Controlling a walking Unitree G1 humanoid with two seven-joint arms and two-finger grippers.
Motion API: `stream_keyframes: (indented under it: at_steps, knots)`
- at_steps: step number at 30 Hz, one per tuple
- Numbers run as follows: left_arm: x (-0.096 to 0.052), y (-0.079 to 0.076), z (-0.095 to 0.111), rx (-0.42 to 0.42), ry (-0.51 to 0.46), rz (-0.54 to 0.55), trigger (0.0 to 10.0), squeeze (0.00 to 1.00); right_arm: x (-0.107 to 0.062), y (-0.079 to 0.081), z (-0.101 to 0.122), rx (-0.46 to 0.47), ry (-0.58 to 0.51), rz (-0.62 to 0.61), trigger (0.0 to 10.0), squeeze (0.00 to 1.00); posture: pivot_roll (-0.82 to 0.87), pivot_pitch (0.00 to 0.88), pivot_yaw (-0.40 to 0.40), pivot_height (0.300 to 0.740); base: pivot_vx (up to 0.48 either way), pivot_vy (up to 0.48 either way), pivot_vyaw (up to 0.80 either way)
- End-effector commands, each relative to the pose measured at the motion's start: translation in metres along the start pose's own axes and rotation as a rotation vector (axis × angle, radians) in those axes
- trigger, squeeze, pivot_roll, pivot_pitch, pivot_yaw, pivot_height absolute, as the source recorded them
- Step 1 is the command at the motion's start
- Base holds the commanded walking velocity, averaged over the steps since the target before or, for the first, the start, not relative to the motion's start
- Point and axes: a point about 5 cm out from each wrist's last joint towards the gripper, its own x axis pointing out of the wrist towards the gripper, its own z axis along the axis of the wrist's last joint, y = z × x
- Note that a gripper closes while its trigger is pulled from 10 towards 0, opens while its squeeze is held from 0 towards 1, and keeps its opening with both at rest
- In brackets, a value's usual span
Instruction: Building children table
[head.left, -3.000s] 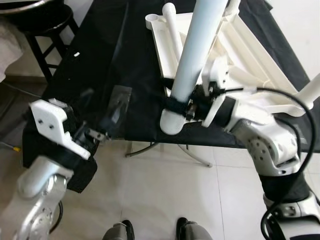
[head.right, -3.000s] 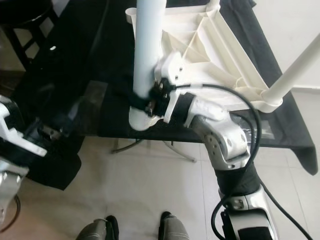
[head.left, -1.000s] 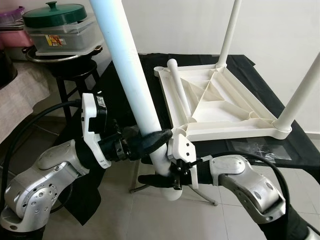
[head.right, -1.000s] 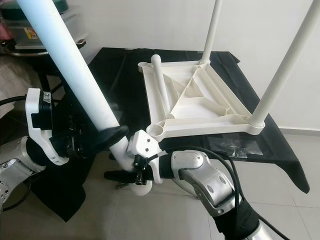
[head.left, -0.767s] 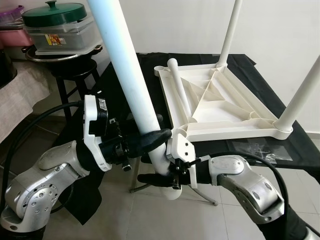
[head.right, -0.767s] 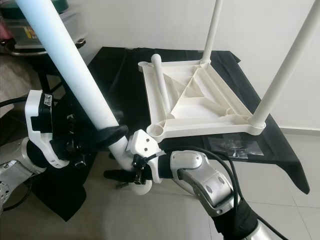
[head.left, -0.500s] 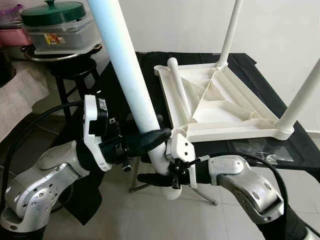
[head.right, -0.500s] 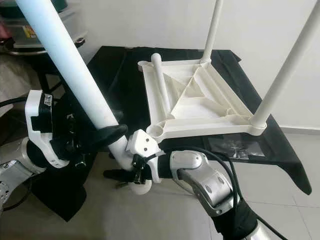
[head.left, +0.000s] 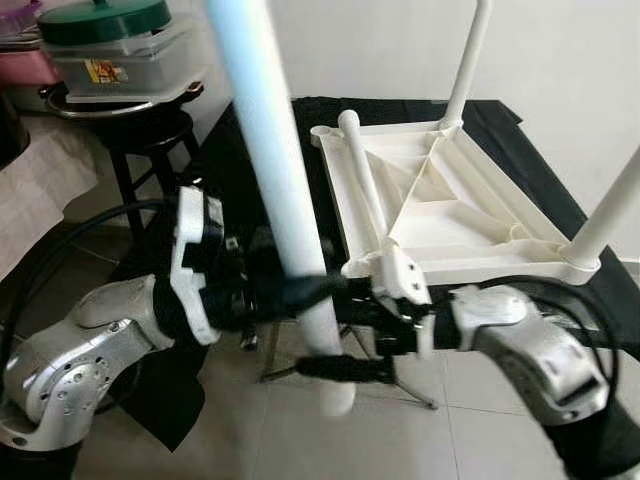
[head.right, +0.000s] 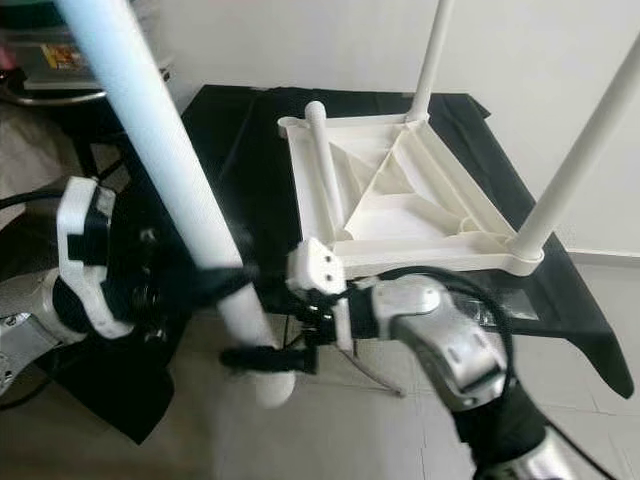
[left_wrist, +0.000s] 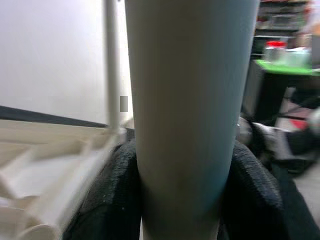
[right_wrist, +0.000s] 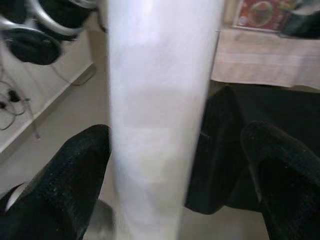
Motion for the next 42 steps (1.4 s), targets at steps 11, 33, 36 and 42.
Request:
stream_keyframes:
  at_steps: [11,33,36,42]
  knots:
    - [0.020,-0.011,0.015,-0.024,-0.091,-0.201,0.0,0.00,0.030,0.012,-0.001,0.126,-0.118,0.176,10.0,0.00,-0.04,0.099,0.026,0.740,0.000,0.000,0.00]
    - [0.025,-0.011,0.014,-0.023,-0.077,-0.266,0.0,0.00,0.040,0.009,-0.008,0.128,-0.030,0.183,0.0,0.00,-0.07,0.081,0.021,0.740,0.000,0.000,0.00]
    - [0.026,-0.011,0.014,-0.021,-0.076,-0.270,0.0,0.00,0.041,0.009,-0.009,0.119,-0.020,0.172,0.0,0.00,-0.07,0.078,0.022,0.740,0.000,0.000,0.00]
    - [0.026,-0.010,0.015,-0.018,-0.074,-0.269,0.0,0.00,0.043,0.007,-0.010,0.108,-0.008,0.148,0.0,0.00,-0.07,0.078,0.023,0.740,0.000,0.000,0.00]
